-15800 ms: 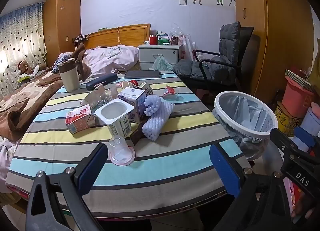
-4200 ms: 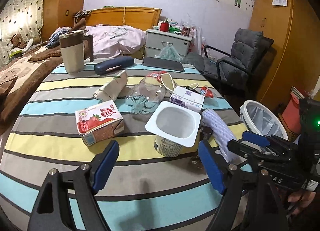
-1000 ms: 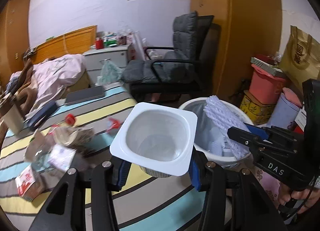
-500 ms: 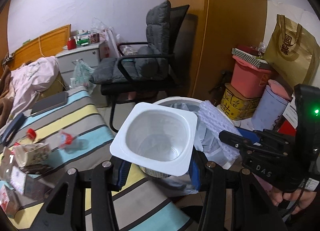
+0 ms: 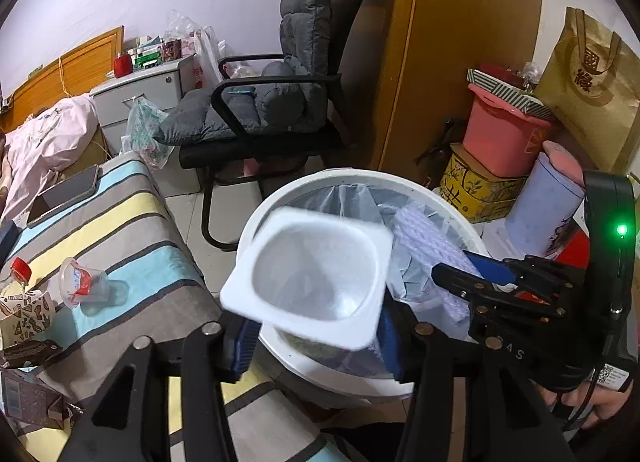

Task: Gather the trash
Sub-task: 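Carry net and yogurt cup over the bin and open both grippers, then move the right gripper back to the table and grasp the chocolate bar wrapper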

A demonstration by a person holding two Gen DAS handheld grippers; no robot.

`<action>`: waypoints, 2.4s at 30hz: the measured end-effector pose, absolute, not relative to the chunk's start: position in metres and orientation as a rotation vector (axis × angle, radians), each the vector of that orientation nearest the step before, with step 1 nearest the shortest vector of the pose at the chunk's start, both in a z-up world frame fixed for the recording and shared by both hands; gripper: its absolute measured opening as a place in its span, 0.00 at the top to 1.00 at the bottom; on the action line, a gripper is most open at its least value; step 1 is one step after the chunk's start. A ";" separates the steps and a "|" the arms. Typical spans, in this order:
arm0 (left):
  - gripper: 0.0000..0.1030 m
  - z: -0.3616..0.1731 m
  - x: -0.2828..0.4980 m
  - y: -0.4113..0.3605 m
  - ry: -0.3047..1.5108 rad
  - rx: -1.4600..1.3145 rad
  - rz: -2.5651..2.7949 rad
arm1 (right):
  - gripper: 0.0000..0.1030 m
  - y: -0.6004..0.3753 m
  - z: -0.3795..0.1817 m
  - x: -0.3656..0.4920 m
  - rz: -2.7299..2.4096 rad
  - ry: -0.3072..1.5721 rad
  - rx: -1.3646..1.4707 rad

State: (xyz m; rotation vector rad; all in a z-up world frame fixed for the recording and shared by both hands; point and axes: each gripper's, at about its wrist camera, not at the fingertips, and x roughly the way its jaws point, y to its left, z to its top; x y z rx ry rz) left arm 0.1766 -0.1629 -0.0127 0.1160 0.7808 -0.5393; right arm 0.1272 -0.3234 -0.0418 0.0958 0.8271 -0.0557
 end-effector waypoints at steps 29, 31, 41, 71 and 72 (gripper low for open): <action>0.32 0.019 0.137 -0.096 0.675 0.049 -0.434 | 0.43 -0.290 -0.014 0.103 -0.016 0.721 0.110; 0.32 0.022 0.131 -0.084 0.663 0.037 -0.410 | 0.43 -0.284 -0.011 0.100 0.003 0.709 0.110; 0.29 0.022 0.102 -0.008 0.630 0.000 -0.261 | 0.43 -0.242 -0.010 0.093 0.109 0.687 0.078; 0.25 -0.014 0.065 0.185 0.656 -0.137 0.058 | 0.40 -0.094 -0.035 0.099 0.352 0.766 -0.008; 0.25 -0.015 0.066 0.189 0.657 -0.140 0.063 | 0.39 -0.091 -0.036 0.100 0.351 0.770 -0.011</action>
